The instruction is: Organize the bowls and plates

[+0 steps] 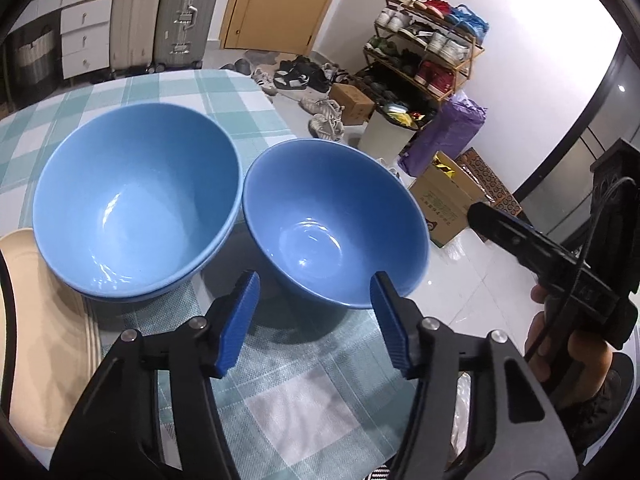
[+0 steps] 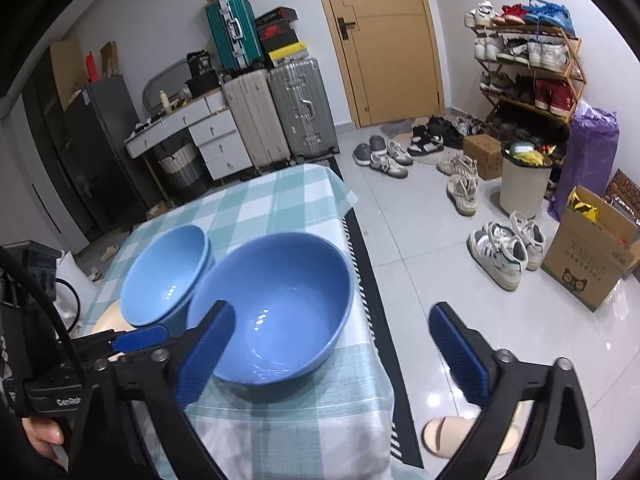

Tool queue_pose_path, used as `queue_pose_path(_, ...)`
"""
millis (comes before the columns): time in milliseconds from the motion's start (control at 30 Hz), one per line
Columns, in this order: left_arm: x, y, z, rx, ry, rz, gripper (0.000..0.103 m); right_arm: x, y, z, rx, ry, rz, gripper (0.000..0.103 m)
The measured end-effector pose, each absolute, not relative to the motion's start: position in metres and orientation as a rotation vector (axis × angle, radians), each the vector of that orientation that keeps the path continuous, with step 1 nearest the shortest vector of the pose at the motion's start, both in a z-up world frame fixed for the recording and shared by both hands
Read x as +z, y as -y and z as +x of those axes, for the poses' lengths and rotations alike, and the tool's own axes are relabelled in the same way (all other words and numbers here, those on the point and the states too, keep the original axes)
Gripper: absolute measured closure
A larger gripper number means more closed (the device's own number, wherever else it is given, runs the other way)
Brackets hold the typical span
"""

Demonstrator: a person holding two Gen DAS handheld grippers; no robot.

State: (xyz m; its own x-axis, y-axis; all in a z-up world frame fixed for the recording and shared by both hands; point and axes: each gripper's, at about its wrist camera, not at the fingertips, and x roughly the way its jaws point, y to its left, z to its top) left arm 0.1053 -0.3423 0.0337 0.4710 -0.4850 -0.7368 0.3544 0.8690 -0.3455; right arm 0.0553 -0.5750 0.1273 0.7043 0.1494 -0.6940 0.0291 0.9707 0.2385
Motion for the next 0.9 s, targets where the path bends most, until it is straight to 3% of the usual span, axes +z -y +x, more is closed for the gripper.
queue_pose_path(33,0.032,0.344,0.108,-0.512,-0.952,-0.15,0.048,0.123,0.577,0.059,0.063,-0.801,0.242,0.022)
queue_pose_path(267,0.014,0.351,0.126,-0.487,-0.973,-0.143,0.052,0.09,0.58,0.088,0.047,-0.881,0.249,0.04)
queue_pose_path(400,0.006,0.352,0.135,-0.477,-0.981,-0.138,0.053,0.079,0.578,0.098,0.048,-0.902,0.243,0.055)
queue_pose_path(600,-0.003,0.348,0.149,-0.462,-0.988,-0.156,0.056,0.068,0.576,0.111,0.056,-0.921,0.267,0.063)
queue_pose_path(733,-0.006,0.346,0.155,-0.472,-0.996,-0.149,0.066,0.065,0.573,0.117,0.051,-0.931,0.244,0.078)
queue_pose_path(900,-0.009,0.352,0.157,-0.49,-0.99,-0.13,0.075,0.063,0.569,0.119,0.043,-0.932,0.219,0.085)
